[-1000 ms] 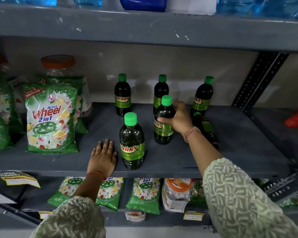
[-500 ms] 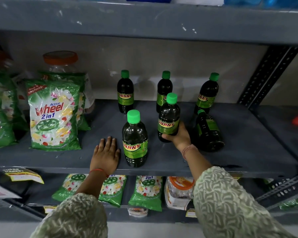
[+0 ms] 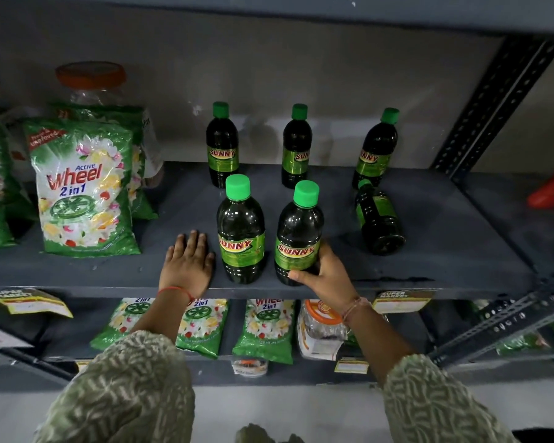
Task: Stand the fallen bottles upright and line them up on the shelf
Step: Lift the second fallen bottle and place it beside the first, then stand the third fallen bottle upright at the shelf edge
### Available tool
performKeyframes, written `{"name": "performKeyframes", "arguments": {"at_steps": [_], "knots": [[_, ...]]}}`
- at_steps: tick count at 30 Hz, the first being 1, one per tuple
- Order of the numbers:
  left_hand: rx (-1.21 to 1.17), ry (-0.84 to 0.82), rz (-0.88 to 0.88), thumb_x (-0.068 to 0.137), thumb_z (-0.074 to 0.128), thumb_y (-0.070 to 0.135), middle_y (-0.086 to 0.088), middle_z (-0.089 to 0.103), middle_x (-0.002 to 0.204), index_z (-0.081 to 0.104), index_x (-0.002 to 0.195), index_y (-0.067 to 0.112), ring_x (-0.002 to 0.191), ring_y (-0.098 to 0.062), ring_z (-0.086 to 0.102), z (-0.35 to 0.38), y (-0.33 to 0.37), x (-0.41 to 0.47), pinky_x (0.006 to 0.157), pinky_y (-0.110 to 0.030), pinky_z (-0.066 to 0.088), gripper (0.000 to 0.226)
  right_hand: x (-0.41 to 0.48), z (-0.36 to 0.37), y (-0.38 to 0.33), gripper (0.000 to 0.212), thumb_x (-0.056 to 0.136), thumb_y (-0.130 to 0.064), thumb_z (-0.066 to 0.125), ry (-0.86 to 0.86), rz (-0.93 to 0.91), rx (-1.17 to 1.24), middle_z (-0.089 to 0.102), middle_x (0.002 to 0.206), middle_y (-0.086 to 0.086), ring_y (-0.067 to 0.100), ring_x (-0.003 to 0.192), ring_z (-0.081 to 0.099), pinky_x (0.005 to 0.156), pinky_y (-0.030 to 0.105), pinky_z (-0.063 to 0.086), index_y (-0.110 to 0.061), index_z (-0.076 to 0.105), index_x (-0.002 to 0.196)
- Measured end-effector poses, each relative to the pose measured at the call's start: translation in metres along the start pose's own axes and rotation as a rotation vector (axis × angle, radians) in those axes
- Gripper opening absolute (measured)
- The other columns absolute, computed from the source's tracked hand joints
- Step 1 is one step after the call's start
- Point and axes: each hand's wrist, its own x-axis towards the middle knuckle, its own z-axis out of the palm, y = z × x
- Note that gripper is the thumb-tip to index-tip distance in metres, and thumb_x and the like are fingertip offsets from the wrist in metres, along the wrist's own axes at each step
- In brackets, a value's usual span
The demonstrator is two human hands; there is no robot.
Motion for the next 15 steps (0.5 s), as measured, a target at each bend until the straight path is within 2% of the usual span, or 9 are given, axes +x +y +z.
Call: {"name": "performKeyframes", "arguments": {"at_steps": [1,3,5,7,10,11,12,14,15], "knots": [[0.002,-0.002,0.0,0.097,0.019,0.032,-0.007,-0.001,0.159,0.003,0.146,0.014,0.146,-0.026,-0.003,0.0,0.0,0.0,0.121,-0.04,0.004,0.054,0.0,0.0,-0.001,0.059,0.067,-0.004,0.075,-0.008,0.013,-0.001,0.057,0.11,0.001,0.015,0.104,0.055,0.086,0.008,0.043,-0.012,0.045,0.117],[0.009,-0.003,0.001,0.097,0.019,0.031,-0.007,-0.001,0.159,0.002,0.146,0.013,0.146,-0.027,-0.003,-0.001,0.001,0.0,0.12,-0.04,0.004,0.054,-0.002,-0.002,-0.002,0.063,0.064,-0.005,0.078,-0.054,0.039,0.038,0.058,0.112,0.0,0.015,0.105,0.056,0.096,0.026,0.047,-0.015,0.045,0.117],[0.011,-0.009,0.001,0.097,0.019,0.032,-0.007,-0.001,0.159,0.002,0.146,0.013,0.146,-0.026,-0.003,-0.002,0.002,0.0,0.121,-0.04,0.003,0.054,-0.011,-0.006,-0.002,0.072,0.057,-0.012,0.081,-0.077,0.087,0.151,0.056,0.118,-0.004,0.007,0.108,0.055,0.1,0.03,0.045,-0.026,0.042,0.116],[0.013,-0.009,-0.005,0.097,0.018,0.032,-0.006,-0.001,0.159,0.002,0.146,0.013,0.146,-0.026,-0.003,-0.001,0.001,-0.001,0.12,-0.04,0.003,0.054,-0.02,-0.016,-0.008,0.083,0.057,-0.029,0.083,0.096,0.092,0.163,0.048,0.131,-0.001,0.01,0.118,0.048,0.101,0.03,0.041,-0.023,0.039,0.127],[0.026,0.003,-0.008,0.097,0.019,0.032,-0.006,0.0,0.159,0.002,0.145,0.013,0.146,-0.026,-0.002,0.0,0.001,0.0,0.12,-0.04,0.004,0.054,-0.004,-0.055,-0.029,0.055,0.077,-0.041,0.066,0.57,-0.02,-0.219,0.046,0.129,0.015,0.029,0.119,0.043,0.099,0.035,0.035,-0.008,0.051,0.12],[0.031,0.005,-0.007,0.097,0.019,0.032,-0.006,0.0,0.159,0.002,0.145,0.013,0.146,-0.026,-0.002,0.0,0.001,0.0,0.12,-0.04,0.005,0.054,0.014,-0.074,-0.029,0.055,0.08,-0.046,0.061,0.649,0.023,-0.389,0.046,0.128,0.02,0.035,0.12,0.041,0.099,0.037,0.032,-0.005,0.054,0.115],[0.032,0.007,-0.007,0.097,0.019,0.032,-0.006,0.0,0.159,0.002,0.145,0.013,0.146,-0.026,-0.002,0.001,0.002,0.0,0.12,-0.04,0.005,0.054,0.034,-0.092,-0.027,0.063,0.079,-0.053,0.057,0.629,0.152,-0.54,0.045,0.129,0.023,0.038,0.121,0.038,0.101,0.038,0.031,-0.003,0.054,0.115],[0.013,0.012,-0.01,0.097,0.02,0.031,-0.006,0.0,0.159,0.004,0.145,0.013,0.146,-0.026,-0.002,0.0,0.002,0.0,0.121,-0.04,0.005,0.054,0.066,-0.117,-0.015,0.086,0.069,-0.071,0.052,0.452,0.495,-0.69,0.044,0.135,0.022,0.039,0.125,0.039,0.102,0.042,0.034,-0.004,0.048,0.123],[0.002,0.014,-0.011,0.097,0.021,0.031,-0.006,0.0,0.159,0.004,0.146,0.013,0.146,-0.026,-0.002,0.0,0.002,-0.001,0.121,-0.04,0.004,0.054,0.076,-0.124,-0.008,0.092,0.065,-0.074,0.052,0.344,0.614,-0.659,0.045,0.137,0.021,0.038,0.124,0.043,0.101,0.043,0.037,-0.006,0.046,0.126]]}}
